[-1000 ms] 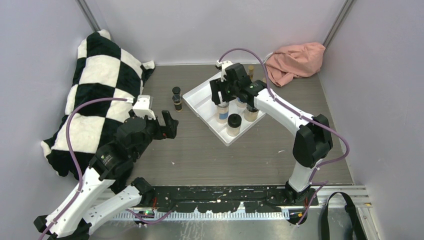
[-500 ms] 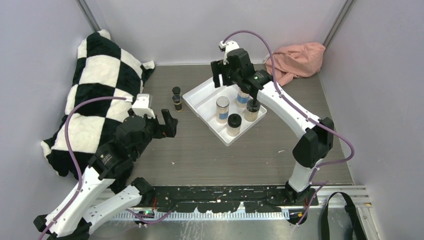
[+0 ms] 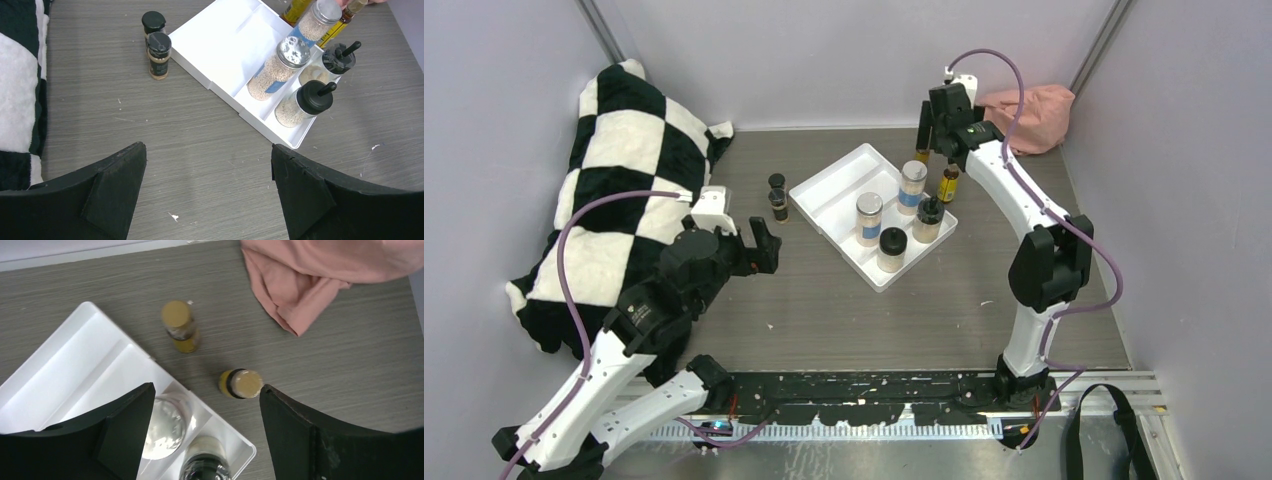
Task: Organize the condiment bottles
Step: Pick up the bottle from the center of the board.
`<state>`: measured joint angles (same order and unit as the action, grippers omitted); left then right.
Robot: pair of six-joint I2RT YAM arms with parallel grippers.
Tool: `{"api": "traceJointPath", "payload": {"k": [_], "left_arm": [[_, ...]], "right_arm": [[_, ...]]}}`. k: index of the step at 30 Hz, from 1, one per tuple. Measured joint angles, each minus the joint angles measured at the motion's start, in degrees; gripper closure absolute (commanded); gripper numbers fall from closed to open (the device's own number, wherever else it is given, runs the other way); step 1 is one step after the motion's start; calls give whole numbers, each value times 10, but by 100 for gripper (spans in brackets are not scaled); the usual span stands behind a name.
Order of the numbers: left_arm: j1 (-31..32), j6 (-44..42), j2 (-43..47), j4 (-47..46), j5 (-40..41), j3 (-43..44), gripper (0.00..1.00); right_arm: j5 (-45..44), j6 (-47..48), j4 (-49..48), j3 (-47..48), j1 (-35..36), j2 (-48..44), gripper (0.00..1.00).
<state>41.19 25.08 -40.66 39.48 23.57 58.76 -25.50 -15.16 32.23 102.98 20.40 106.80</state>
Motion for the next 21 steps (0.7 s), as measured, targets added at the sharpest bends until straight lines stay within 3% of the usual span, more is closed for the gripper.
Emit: {"api": "traceJointPath", "payload": {"k": [21], "left_arm": [[0,-3,-5,0,5,0,4]], "right_arm": [[-17,-60,8,-52,-38,32,29]]}}
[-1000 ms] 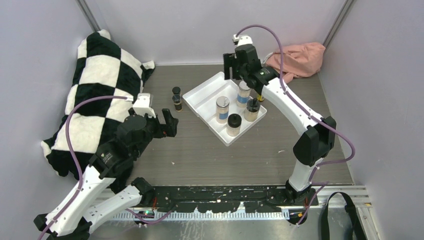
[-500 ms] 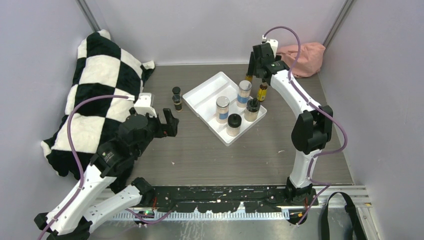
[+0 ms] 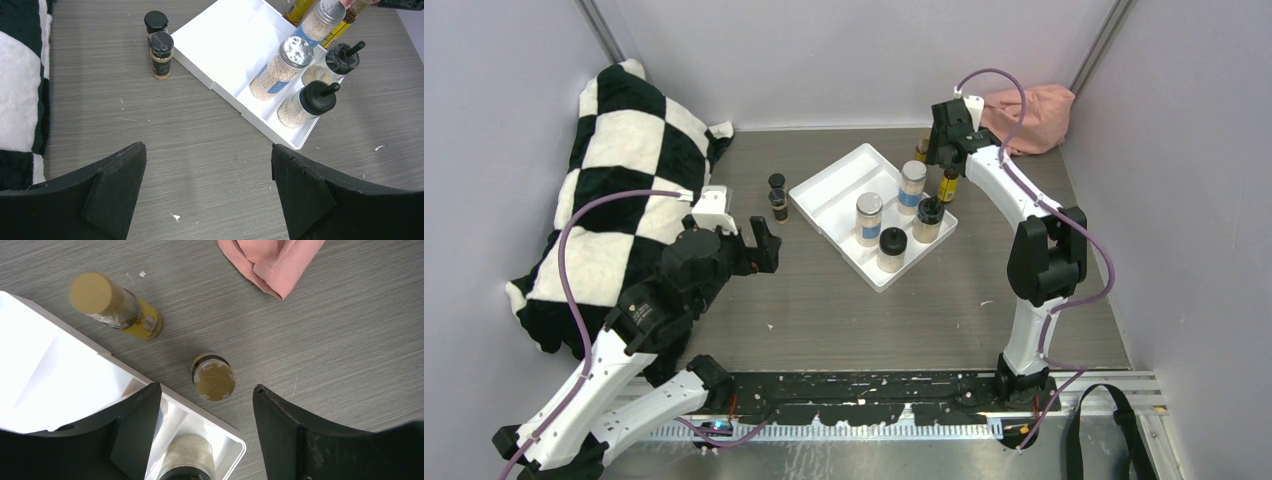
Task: Organize the condiment bottles
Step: Pick up the bottle from the center of the board.
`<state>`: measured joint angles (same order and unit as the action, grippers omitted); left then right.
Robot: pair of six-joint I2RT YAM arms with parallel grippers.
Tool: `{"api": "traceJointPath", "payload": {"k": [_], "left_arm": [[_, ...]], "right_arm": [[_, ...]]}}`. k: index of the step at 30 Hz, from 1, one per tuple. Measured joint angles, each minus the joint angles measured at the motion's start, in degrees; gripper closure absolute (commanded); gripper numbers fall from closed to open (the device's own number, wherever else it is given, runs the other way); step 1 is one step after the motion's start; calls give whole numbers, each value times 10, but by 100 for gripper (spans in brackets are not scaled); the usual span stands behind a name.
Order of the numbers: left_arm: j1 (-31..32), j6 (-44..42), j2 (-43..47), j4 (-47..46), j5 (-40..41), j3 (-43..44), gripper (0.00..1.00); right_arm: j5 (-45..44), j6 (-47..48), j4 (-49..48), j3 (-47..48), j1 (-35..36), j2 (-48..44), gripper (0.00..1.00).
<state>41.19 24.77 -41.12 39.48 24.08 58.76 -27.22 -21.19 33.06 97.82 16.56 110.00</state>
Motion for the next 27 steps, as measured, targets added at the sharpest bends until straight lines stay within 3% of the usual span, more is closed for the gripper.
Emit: {"api": "traceJointPath", "payload": {"k": [10,21,27], "left_arm": [[0,0,0,0,0,0,4],[0,-1,0,0,2,0,4],[0,-3,-6,0,2,0,4]], "right_arm": [[-2,-7,-3,-15,-10,0,43],[3,-15,-9,-19,-10,0,98],[3,-15,-9,-19,-11,0,99]]}}
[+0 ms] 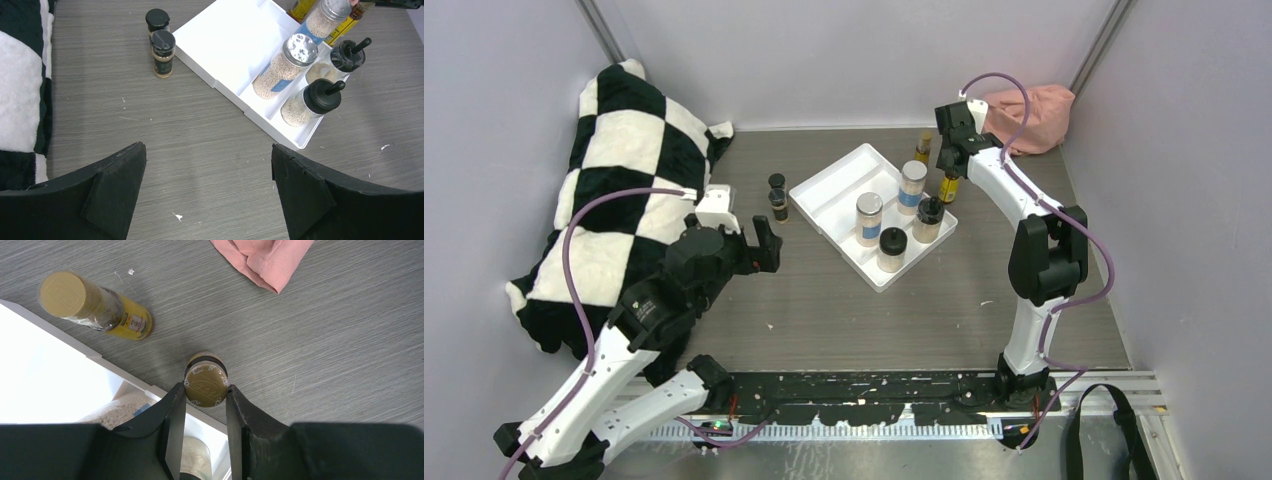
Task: Organize the condiment bottles
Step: Pick up the bottle from the center of the board.
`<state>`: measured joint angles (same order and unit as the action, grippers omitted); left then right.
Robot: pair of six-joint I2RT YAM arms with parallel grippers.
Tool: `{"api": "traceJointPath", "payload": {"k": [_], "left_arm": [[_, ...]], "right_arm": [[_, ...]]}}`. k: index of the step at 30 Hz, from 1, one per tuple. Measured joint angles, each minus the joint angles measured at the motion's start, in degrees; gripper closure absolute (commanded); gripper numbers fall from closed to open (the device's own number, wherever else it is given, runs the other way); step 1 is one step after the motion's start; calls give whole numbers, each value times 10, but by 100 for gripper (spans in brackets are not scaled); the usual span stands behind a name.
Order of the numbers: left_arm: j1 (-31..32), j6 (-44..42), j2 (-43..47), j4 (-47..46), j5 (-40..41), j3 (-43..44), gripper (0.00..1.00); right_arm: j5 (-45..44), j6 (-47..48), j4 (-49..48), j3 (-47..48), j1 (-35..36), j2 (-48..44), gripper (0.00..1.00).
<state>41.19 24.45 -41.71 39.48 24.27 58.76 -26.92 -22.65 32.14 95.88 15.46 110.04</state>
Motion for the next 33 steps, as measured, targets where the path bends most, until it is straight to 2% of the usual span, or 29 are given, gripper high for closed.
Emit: {"api": "traceJointPath", "payload": {"k": [33], "left_arm": [[0,-9,-22,-3,2,0,4]], "right_arm": [[4,77,-5,31,-1,0,99]]}}
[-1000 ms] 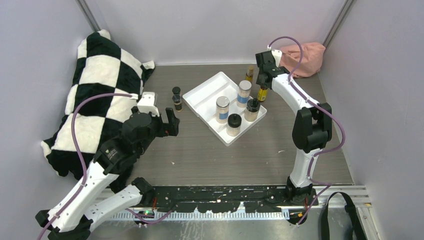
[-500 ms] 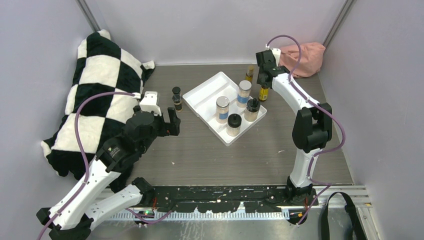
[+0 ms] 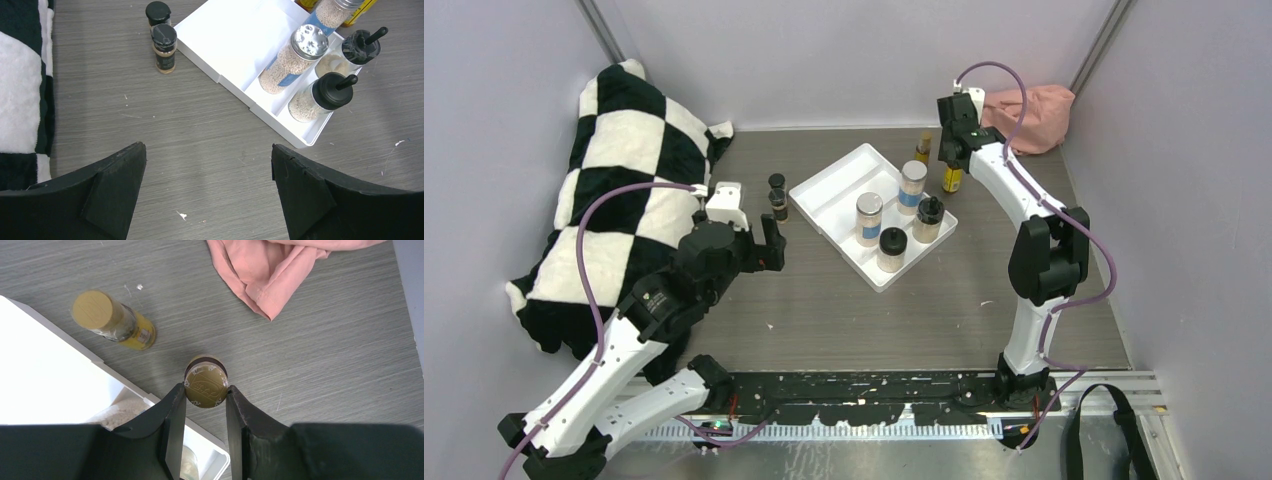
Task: Organize the condiment bottles
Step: Pick up the bottle from the center of the board.
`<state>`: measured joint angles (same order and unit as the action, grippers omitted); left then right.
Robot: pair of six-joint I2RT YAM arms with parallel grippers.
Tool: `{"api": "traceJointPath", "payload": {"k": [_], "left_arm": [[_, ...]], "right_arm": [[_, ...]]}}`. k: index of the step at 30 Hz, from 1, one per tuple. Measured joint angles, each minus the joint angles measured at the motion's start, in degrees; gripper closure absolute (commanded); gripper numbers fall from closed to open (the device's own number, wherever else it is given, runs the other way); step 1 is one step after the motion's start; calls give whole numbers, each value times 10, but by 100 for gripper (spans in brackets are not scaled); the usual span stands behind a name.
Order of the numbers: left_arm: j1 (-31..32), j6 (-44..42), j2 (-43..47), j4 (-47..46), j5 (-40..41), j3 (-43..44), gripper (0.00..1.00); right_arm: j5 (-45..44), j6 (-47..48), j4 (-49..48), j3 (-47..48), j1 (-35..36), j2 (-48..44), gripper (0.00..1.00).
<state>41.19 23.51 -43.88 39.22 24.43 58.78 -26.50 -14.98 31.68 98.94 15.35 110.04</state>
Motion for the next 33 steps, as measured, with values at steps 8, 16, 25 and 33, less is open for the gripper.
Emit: {"api": "traceJointPath", "payload": {"k": [8,16,25,33], "left_arm": [[0,0,-1,0,0,0,4],[0,0,-1,0,0,0,4],[0,0,0,0,1,0,4],[0,0,0,0,2,0,4]], "right_arm": [[0,12,-4,18,0,0,99],[9,21,-4,25,0,0,99],[24,35,-17,53,0,0,99],[42,50,-31,57,1,0,99]]}}
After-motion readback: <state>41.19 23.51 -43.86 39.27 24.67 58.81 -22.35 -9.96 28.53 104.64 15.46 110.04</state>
